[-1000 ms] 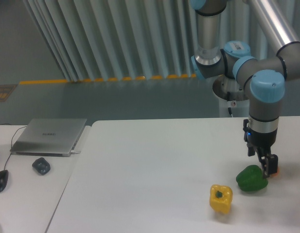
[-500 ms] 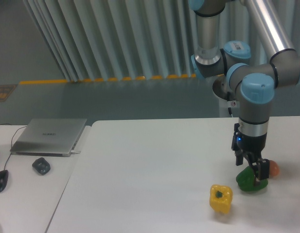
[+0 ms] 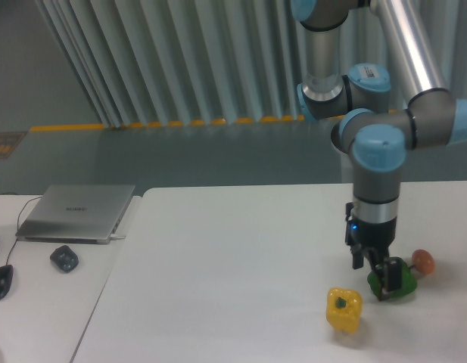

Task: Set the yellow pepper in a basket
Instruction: 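Move the gripper over the yellow pepper and lower onto it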

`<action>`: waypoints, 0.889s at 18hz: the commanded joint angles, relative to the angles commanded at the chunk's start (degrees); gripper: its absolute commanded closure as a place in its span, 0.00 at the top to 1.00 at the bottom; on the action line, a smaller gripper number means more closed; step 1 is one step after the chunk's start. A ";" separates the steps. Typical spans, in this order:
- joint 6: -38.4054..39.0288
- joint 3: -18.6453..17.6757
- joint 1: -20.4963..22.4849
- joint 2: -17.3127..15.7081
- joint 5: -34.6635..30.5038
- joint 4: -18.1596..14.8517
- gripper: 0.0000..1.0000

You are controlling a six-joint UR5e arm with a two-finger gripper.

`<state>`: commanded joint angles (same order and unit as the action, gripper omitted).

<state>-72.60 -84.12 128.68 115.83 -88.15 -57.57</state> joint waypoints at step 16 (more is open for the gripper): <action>-0.53 0.36 -2.99 2.91 -5.89 -0.18 1.00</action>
<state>-73.13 -83.76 125.68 118.74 -94.04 -57.74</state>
